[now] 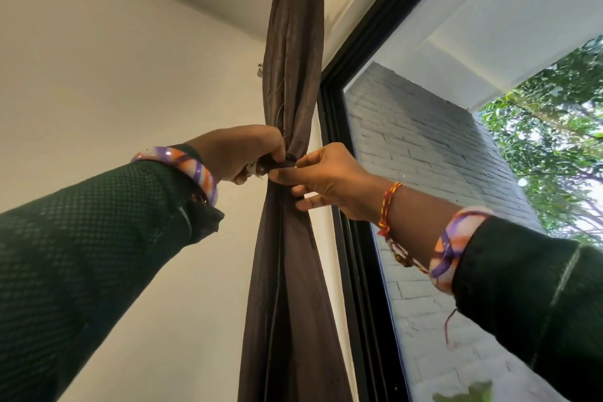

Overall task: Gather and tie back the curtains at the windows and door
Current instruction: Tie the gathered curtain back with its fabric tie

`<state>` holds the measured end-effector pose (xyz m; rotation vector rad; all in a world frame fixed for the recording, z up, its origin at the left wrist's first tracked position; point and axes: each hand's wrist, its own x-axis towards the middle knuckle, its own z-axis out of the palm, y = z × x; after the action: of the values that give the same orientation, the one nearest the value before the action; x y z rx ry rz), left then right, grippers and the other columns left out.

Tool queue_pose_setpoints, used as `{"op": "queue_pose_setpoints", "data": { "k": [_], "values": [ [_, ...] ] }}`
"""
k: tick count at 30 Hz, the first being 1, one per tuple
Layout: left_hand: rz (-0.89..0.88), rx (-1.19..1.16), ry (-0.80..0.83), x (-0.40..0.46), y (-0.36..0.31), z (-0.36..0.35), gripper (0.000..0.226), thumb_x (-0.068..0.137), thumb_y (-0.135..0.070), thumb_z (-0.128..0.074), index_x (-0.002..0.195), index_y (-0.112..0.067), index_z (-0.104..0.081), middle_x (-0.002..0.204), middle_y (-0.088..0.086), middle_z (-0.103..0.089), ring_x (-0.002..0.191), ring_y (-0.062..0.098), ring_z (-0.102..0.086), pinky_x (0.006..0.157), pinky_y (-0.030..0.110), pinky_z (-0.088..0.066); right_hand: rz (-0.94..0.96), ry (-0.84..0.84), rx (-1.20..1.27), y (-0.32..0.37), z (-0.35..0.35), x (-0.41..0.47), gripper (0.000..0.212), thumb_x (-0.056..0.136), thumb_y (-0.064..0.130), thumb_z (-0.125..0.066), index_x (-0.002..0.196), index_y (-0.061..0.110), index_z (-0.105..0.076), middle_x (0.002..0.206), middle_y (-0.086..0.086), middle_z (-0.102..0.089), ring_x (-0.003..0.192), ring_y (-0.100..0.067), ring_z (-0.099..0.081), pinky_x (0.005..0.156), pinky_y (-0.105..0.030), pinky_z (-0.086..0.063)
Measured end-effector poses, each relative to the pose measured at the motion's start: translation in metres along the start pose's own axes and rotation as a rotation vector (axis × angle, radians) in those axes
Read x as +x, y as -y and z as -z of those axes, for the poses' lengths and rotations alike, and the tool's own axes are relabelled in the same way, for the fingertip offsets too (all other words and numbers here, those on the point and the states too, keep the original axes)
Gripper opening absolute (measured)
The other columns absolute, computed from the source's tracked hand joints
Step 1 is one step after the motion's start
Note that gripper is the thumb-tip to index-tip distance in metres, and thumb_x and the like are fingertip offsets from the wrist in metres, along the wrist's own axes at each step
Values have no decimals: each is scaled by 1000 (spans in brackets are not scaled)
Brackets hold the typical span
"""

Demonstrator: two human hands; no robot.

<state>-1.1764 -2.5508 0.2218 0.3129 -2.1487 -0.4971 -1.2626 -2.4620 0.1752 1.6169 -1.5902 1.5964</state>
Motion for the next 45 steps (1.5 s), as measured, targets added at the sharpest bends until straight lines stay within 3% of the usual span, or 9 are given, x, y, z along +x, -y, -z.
{"op": "queue_pose_setpoints", "data": {
  "k": [5,11,16,21,31,36,41,43,45],
  "values": [
    [76,-135,14,0,0,4,12,82,-12,-46,70,-8,-47,63,5,-42,53,11,-32,44,21,-29,106,-148,-247,4,-5,6,27,79,27,-72,80,0,-66,74,-12,-66,63,-22,-68,54,-27,-58],
    [118,-446,44,5,5,9,6,83,-8,-56,80,-3,-55,70,8,-52,57,12,-43,37,13,-40,110,-144,-409,11,2,10,21,91,15,-57,85,-2,-68,72,-15,-66,61,-27,-67,58,-30,-59],
    [110,-665,66,11,12,9,7,82,-8,-63,80,-3,-60,75,8,-55,63,12,-47,41,12,-46,-43,-147,-199,17,14,14,15,91,10,-54,84,0,-63,62,-8,-52,48,-16,-53,42,-23,-50],
    [102,-818,-15,16,12,-5,11,84,-13,-63,77,-6,-59,75,7,-54,64,12,-45,51,16,-44,-187,-158,78,20,23,11,27,93,12,-49,67,5,-54,58,-3,-41,48,-11,-43,36,-12,-41],
    [181,-995,-171,22,44,-28,15,87,-11,-60,74,-5,-58,80,7,-57,70,12,-49,54,19,-42,-319,-234,114,-6,39,8,30,91,9,-50,61,7,-52,53,0,-38,41,-9,-40,34,-10,-38],
    [60,-770,-211,20,59,-41,12,88,-8,-59,96,-2,-63,90,11,-55,71,14,-46,57,21,-41,-339,-232,54,-23,34,9,28,93,13,-50,66,7,-54,58,-2,-45,49,-11,-46,39,-15,-44],
    [-40,-523,-20,14,81,-48,21,88,-15,-59,108,-12,-58,102,7,-57,91,20,-55,62,23,-45,-460,-37,14,-49,30,6,26,96,30,-48,107,8,-57,100,-11,-54,99,-25,-55,81,-44,-53],
    [-4,-462,48,13,89,-58,29,86,-20,-61,113,-12,-55,111,8,-57,96,22,-57,64,25,-47,-503,38,2,-67,21,1,23,96,34,-47,99,13,-56,98,-9,-57,93,-23,-56,86,-45,-50],
    [41,-386,111,11,90,-70,33,84,-25,-64,111,-10,-53,114,10,-59,99,24,-59,67,26,-50,-508,18,0,-84,13,-4,22,95,34,-49,100,13,-55,88,-5,-58,82,-20,-55,79,-40,-49]
  ]
}}
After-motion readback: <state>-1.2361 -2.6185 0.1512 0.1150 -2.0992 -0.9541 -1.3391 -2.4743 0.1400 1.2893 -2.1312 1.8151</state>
